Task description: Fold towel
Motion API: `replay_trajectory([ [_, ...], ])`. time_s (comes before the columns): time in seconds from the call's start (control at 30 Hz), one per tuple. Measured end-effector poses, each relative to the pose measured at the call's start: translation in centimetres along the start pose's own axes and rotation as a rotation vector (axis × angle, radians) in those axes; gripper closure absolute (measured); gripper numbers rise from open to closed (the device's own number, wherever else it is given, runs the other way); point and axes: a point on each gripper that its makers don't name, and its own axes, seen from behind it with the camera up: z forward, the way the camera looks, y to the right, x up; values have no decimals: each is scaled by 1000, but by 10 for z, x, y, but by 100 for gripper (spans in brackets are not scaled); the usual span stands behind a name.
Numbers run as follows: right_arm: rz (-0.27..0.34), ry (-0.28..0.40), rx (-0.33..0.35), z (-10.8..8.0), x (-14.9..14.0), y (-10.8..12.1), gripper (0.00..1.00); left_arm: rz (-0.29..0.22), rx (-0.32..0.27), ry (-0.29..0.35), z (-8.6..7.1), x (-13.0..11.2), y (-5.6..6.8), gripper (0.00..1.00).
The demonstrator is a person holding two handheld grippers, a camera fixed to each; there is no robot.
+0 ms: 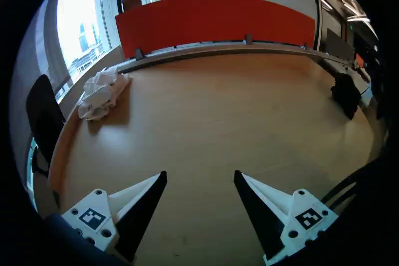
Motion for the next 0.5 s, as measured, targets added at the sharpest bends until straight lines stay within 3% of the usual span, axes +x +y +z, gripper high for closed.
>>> replay_trajectory([
  [0.13, -4, 9, 1, -3, -1, -2, 86, -3, 3, 1, -1, 0, -1, 0],
  [0.23, -5, 19, 0, -7, -1, -2, 69, -6, 5, 1, -1, -1, -3, 0],
  [0.37, -4, 35, -1, -14, 0, -3, 33, -9, 5, 0, 0, -1, -4, 0],
  [0.5, -2, 46, -2, -20, 0, -2, 22, -8, 4, 2, 1, 0, -4, 0],
])
